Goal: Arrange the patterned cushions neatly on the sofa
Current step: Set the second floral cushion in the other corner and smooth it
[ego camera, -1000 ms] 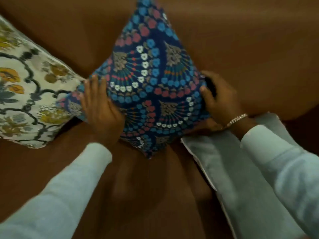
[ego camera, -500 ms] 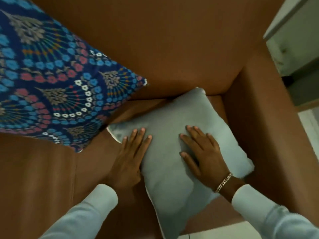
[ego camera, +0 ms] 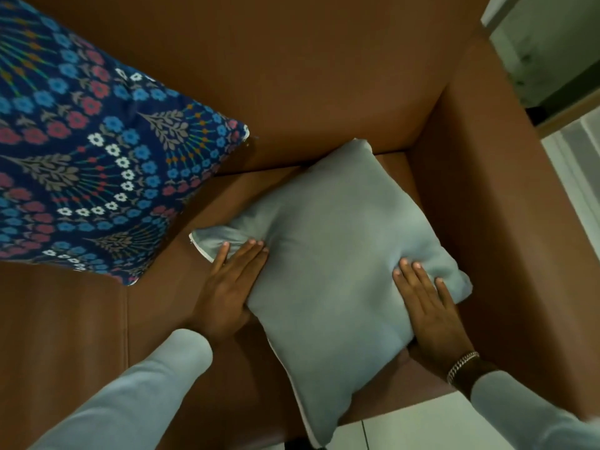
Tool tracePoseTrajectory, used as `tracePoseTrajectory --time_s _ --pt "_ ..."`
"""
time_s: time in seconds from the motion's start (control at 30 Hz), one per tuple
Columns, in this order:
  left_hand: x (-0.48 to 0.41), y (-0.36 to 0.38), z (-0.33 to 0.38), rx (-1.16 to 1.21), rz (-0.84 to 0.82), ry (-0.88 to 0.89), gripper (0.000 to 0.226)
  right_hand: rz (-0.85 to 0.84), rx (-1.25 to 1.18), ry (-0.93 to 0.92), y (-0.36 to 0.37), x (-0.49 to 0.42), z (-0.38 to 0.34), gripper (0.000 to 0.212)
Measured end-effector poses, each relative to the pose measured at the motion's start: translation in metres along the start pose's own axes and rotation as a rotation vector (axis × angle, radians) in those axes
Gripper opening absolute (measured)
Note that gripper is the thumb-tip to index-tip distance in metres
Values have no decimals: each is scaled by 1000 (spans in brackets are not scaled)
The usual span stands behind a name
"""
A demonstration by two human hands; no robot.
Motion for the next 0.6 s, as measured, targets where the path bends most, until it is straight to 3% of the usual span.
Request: tracePoseTrajectory --time_s 0.1,0.23,0.3,0.37,0.43,0.5,0.6 --pt "-8 -9 2 100 97 -44 42 154 -167 -12 -26 -13 -1 64" --pt "-34 -43 18 246 252 -225 33 444 -417 -46 -87 -19 2 45" --pt "-51 -64 25 311 341 -332 30 545 -415 0 -120 -25 7 41" --pt "-75 -86 32 376 350 -435 43 642 -345 50 -156 -38 16 39" --pt "-103 -109 39 423 415 -411 49 737 -279 78 -194 -59 26 31" --pt "-132 -128 45 445 512 -372 41 805 -233 80 -226 -86 40 25" --pt "-173 -137 46 461 557 -396 36 859 -175 51 -253 -131 65 30"
Point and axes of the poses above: each hand's wrist, its own x-axis away from the middle knuckle, its own y-axis out of the palm, z = x × y, the point moved 2 cm from there along -x, towards the middle knuckle, and after that the axes turned 7 degrees about -y, right-handed, at the moved point
